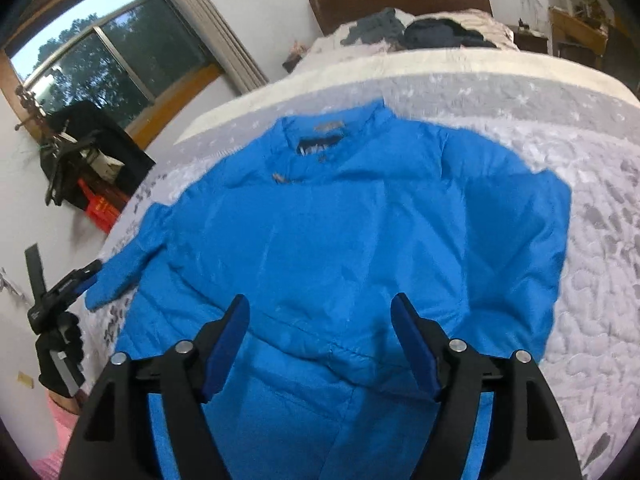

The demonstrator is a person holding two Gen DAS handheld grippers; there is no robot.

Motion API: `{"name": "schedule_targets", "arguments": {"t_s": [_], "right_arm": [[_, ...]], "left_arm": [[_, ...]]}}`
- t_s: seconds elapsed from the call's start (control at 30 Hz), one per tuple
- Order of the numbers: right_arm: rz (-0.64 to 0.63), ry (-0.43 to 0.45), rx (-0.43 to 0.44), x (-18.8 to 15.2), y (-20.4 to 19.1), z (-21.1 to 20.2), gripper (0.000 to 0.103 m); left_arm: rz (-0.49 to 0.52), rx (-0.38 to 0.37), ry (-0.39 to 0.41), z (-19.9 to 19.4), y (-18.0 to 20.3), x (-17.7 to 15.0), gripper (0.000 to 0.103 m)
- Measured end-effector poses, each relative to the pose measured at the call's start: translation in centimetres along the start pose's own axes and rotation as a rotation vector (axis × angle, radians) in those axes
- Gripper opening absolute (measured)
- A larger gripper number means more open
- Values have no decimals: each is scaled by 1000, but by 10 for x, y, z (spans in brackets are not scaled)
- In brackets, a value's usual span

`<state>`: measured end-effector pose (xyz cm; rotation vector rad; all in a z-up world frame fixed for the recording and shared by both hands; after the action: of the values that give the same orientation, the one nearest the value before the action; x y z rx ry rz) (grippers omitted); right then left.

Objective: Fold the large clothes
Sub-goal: 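Grasp the other sleeve's white-trimmed cuff with the left gripper and lift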

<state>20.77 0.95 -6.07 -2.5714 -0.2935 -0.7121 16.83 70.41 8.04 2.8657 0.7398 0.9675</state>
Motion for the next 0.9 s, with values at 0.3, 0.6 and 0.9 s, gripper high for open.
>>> {"name": "schedule_targets", "arguments": {"t_s": [0.3, 0.6, 0.9], "right_arm": [[-24, -43, -9, -11, -5, 21, 74], [-15, -45, -14, -11, 4, 27, 74], [-26, -53, -18, -13, 7, 32, 74]], "left_arm": [[-414, 104, -36, 9, -172, -6, 81], [-600, 9, 37, 31, -210, 17, 79], [-681, 35, 85, 37, -233, 30, 30]]}}
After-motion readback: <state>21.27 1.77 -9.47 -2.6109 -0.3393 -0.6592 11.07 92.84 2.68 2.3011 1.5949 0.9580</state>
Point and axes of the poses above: each gripper's, at about its wrist camera, not at the fingertips, and z roughly the way its jaws point, y to its right, x to its top, the point moved 7 cm from there along z, roughly the way its jaws point, and after that the axes turned 3 degrees about -z, right-handed, at the moved point
